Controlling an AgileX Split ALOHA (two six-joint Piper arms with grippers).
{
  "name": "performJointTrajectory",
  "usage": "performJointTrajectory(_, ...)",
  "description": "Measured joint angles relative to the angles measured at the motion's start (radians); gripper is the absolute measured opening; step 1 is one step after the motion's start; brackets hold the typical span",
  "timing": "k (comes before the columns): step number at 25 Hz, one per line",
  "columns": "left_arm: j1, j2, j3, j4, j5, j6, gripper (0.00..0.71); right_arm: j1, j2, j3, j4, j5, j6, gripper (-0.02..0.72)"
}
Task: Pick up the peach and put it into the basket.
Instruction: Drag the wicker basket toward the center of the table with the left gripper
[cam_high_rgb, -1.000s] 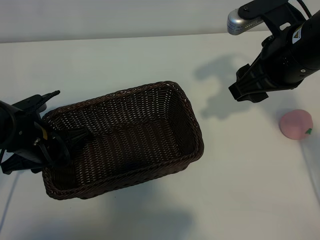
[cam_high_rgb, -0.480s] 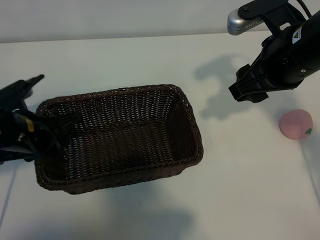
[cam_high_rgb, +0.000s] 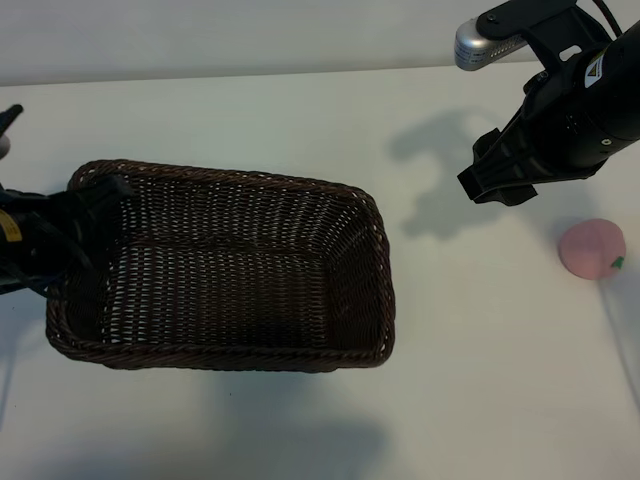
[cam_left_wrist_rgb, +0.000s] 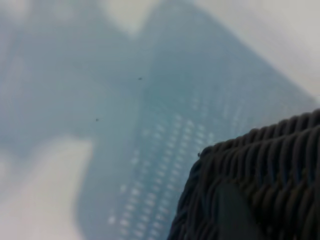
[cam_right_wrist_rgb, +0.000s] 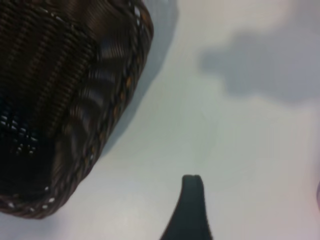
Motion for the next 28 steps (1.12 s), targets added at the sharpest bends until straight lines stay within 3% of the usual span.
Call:
performJointTrajectory(14, 0.0, -0.012, 0.001, -0.222, -0.107, 0.145, 0.363, 0.0, 0.0, 0.0, 0.0, 0.001, 0.0, 0.595)
performJointTrajectory(28, 0.0, 0.019, -0.029, -0.24, -0.174, 0.15, 0.363, 0.0, 0.0, 0.0, -0.001, 0.001, -0.001, 0.595)
